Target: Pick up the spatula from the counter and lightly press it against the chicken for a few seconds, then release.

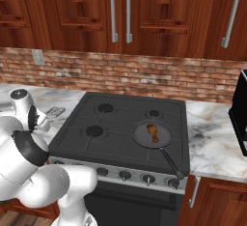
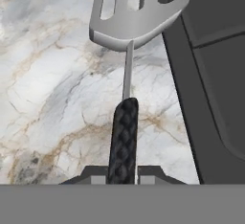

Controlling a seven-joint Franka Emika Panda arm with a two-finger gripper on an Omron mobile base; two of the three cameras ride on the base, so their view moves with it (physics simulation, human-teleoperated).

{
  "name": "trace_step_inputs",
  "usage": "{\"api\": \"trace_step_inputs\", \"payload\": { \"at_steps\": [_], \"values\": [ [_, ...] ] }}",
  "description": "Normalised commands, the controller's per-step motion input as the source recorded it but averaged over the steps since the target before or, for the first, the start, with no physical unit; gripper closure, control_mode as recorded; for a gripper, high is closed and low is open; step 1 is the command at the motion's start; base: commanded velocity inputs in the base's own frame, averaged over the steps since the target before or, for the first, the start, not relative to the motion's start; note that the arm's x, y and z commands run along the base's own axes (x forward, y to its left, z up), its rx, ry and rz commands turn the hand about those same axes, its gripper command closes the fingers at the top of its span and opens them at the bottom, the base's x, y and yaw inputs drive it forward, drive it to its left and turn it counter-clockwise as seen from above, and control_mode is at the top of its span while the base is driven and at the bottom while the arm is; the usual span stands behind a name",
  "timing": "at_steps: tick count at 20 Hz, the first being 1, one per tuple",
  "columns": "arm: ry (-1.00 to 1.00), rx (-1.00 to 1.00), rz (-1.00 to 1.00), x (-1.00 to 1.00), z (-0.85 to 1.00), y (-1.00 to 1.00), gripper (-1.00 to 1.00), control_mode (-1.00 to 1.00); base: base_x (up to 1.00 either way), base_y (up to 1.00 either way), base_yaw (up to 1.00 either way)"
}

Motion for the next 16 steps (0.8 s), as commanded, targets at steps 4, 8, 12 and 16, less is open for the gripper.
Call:
{"api": "trace_step_inputs", "payload": {
  "at_steps": [4, 8, 12, 16],
  "values": [
    [0.00, 0.00, 0.00, -0.27, 0.23, -0.24, 1.00, -1.00, 0.00, 0.00, 0.00],
    [0.00, 0.00, -0.03, -0.29, 0.25, -0.22, 1.00, -1.00, 0.00, 0.00, 0.00],
    [0.02, 0.00, -0.03, -0.24, 0.31, -0.31, 1.00, -1.00, 0.00, 0.00, 0.00],
    [0.09, 0.00, -0.03, -0.24, 0.37, -0.40, 1.00, -1.00, 0.00, 0.00, 0.00]
  ]
}}
